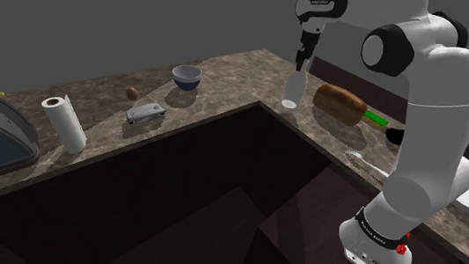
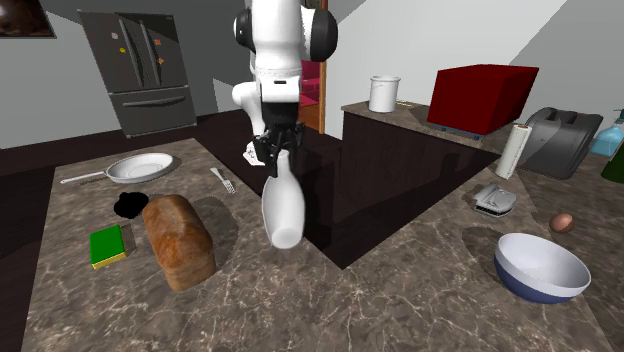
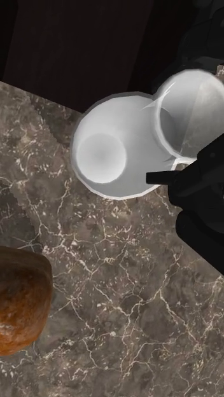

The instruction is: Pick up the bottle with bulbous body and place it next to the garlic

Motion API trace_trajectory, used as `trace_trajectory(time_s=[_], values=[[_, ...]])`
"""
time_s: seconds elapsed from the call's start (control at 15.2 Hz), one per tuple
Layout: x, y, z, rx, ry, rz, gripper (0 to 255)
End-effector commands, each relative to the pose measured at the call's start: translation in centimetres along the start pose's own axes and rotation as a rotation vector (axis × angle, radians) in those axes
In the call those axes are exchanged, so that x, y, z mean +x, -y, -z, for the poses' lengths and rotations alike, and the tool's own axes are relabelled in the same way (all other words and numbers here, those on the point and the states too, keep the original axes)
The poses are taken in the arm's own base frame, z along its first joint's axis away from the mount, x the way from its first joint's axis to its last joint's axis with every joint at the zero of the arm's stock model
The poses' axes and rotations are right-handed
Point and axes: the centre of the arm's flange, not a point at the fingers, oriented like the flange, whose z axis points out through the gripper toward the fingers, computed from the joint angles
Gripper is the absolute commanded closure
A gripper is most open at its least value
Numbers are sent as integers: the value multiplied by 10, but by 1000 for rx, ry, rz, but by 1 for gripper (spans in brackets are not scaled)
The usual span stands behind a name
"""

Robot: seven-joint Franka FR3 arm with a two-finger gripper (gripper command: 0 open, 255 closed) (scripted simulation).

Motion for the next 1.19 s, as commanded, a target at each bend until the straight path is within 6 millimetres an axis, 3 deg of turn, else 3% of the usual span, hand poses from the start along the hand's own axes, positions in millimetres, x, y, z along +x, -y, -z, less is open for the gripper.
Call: trace_trajectory(time_s=[0.0,1.12], values=[[0,0,10,0,0,0,255],[-3,-1,100,0,0,0,255]])
